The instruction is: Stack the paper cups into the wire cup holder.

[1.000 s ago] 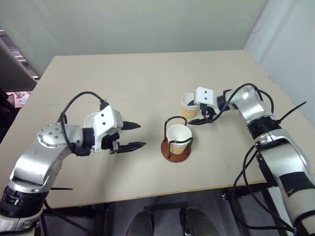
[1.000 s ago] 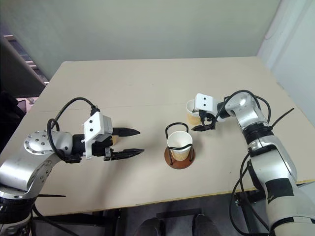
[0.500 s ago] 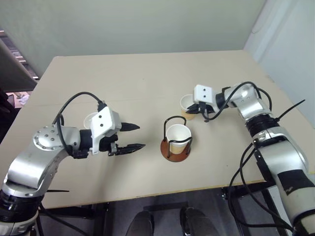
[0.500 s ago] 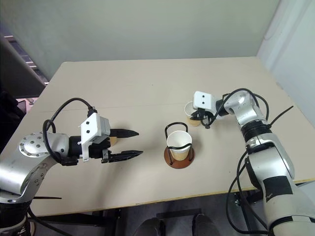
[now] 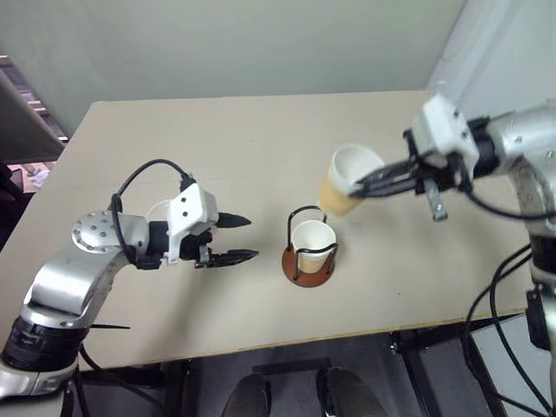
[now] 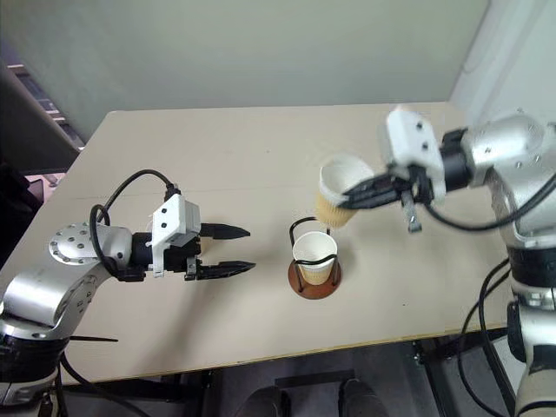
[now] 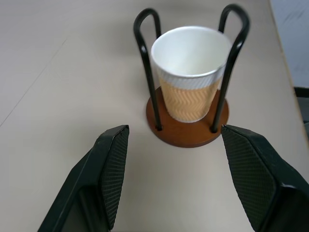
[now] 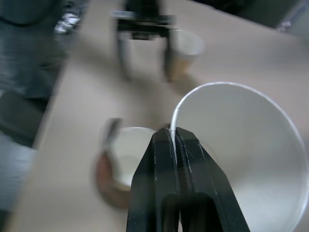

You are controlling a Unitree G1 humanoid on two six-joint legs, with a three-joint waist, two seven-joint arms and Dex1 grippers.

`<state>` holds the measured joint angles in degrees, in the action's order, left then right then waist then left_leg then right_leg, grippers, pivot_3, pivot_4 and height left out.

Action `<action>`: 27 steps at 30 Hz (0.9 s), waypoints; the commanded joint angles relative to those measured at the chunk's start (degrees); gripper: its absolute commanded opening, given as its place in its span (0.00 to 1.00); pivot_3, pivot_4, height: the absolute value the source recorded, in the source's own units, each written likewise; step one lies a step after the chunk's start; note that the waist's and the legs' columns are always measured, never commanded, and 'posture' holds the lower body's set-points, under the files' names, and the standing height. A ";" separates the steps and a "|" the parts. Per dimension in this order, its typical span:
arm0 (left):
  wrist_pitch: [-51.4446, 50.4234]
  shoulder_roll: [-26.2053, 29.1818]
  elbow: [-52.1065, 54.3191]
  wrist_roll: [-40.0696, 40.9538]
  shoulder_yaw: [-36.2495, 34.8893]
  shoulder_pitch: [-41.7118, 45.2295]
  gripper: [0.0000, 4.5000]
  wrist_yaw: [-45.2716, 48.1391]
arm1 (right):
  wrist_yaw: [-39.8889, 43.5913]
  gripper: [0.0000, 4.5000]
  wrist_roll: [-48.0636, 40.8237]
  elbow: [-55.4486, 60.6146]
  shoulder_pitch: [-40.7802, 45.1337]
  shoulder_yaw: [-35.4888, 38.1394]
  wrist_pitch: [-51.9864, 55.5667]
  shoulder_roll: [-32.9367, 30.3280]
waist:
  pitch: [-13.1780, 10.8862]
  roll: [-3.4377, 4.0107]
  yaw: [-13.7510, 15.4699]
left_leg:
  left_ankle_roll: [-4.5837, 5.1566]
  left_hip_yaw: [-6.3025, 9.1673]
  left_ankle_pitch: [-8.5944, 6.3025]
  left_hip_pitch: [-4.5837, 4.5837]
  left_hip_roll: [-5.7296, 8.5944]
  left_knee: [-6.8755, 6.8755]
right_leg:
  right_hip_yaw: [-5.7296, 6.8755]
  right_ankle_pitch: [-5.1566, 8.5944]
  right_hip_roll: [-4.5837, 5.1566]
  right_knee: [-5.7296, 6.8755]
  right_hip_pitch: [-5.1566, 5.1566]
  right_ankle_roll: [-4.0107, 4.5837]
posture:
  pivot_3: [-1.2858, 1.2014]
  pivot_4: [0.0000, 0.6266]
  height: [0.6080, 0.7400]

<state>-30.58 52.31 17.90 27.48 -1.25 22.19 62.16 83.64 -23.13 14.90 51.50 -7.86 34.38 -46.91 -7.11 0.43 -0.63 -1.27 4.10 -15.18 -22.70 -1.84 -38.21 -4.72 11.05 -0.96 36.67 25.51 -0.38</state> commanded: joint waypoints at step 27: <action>-3.08 12.54 -0.02 13.49 -28.74 -13.66 0.73 12.86 | -5.04 0.05 4.73 0.21 -0.77 -8.98 -6.17 3.66 | 0.01 -0.07 -0.24 | 0.14 0.03 0.03 0.14 -0.04 0.07 | 0.01 0.12 -0.03 0.22 0.01 0.25 | 0.52 0.24 1.00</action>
<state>-34.82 64.21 16.83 41.70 -28.86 8.45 75.67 78.47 -18.76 14.21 49.76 -17.27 29.12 -43.32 -7.10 0.36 -0.87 -1.13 4.13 -15.15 -22.56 -1.88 -38.14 -4.70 11.17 -0.99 36.90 25.54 -0.13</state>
